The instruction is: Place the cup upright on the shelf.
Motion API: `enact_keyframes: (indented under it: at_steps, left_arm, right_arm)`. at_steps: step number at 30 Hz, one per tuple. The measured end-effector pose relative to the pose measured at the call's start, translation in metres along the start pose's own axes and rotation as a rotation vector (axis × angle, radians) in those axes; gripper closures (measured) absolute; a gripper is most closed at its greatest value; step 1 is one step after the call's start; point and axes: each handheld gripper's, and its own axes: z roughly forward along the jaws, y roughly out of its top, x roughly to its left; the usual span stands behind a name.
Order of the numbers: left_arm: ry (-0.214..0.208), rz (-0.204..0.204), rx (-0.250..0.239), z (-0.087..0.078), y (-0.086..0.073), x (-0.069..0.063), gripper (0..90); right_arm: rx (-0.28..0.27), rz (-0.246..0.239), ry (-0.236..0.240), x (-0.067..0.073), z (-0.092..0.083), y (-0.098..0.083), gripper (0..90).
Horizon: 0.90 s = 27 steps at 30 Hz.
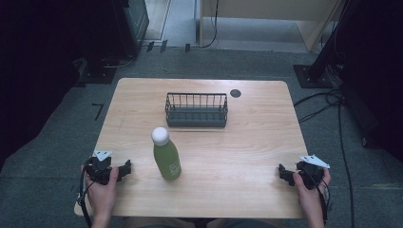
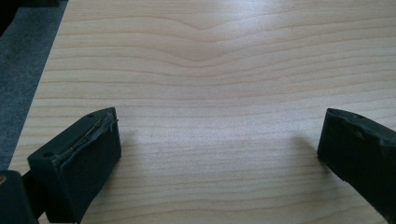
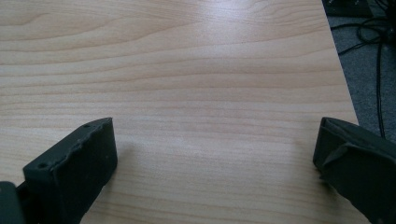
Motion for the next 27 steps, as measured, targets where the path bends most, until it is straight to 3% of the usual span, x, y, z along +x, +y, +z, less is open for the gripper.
enact_keyframes:
  at_steps: [5,7,18,20,27]
  left_arm:
    - [-0.002,0.019,0.002,-0.005,-0.002,0.000,0.0]
    - [-0.050,0.035,-0.014,-0.012,-0.003,-0.001,0.0]
    - [-0.170,0.101,-0.077,-0.031,-0.004,-0.019,0.0]
    - [-0.229,0.099,-0.095,-0.037,-0.003,-0.021,0.0]
    - [-0.265,0.107,-0.127,-0.047,-0.004,-0.022,0.1]
  right_arm:
    - [0.000,0.000,0.000,0.000,0.000,0.000,0.0]
    - [0.000,0.000,0.000,0.000,0.000,0.000,0.0]
    - [0.000,0.000,0.000,0.000,0.000,0.000,0.0]
    - [0.000,0.000,0.000,0.000,0.000,0.000,0.0]
    - [0.000,0.000,0.001,0.000,0.000,0.000,0.0]
